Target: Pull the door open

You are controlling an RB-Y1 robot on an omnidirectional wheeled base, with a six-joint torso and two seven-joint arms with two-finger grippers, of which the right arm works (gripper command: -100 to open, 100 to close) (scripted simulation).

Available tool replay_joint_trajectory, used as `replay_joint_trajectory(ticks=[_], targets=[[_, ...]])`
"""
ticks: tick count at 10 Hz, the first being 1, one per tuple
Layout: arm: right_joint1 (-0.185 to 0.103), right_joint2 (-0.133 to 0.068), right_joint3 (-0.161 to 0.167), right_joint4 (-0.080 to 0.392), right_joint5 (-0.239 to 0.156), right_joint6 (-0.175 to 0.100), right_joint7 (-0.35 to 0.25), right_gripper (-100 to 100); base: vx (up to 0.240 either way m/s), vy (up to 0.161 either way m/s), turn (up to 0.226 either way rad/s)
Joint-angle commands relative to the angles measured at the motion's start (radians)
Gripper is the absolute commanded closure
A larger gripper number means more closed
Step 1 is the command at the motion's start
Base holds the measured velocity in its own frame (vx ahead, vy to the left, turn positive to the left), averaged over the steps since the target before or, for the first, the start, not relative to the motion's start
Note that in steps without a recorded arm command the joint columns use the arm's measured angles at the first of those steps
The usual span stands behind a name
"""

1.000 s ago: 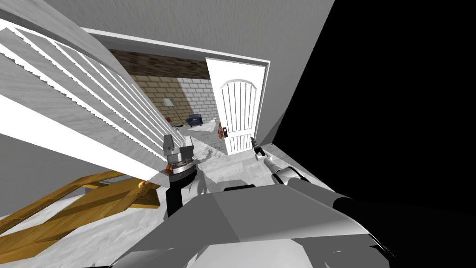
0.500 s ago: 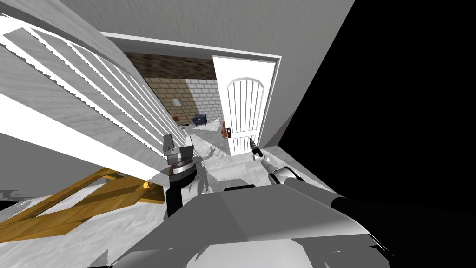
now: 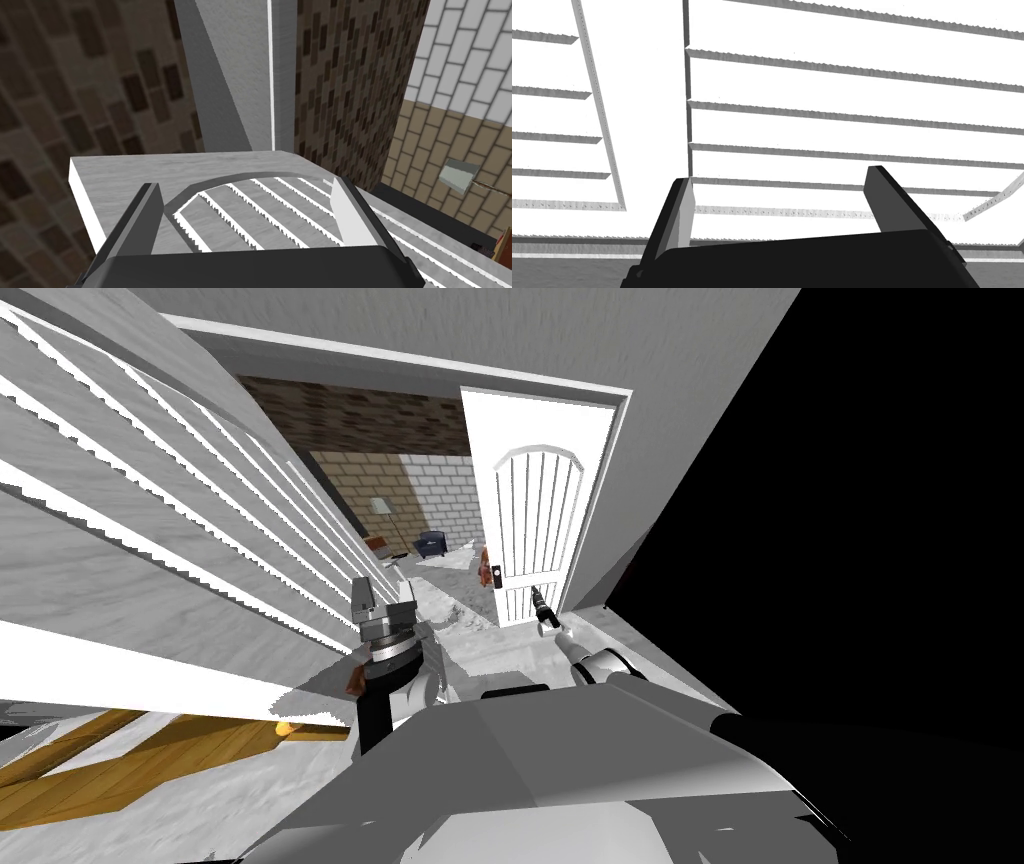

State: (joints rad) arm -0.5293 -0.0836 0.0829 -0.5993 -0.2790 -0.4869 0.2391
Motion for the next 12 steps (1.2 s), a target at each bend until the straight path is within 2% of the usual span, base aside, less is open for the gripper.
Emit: replay_joint_trajectory(ticks=[1, 6, 12], targets=[[0.001, 0.023, -0.005, -0.002, -0.005, 0.003, 0.006, -100, 0.193, 0.089, 0.013], [0.000, 0.070, -0.009, 0.004, -0.015, -0.003, 0.005, -100, 0.195, 0.072, 0.001], [-0.001, 0.105, -0.012, 0.008, -0.022, -0.008, 0.004, -100, 0.187, 0.100, -0.001]])
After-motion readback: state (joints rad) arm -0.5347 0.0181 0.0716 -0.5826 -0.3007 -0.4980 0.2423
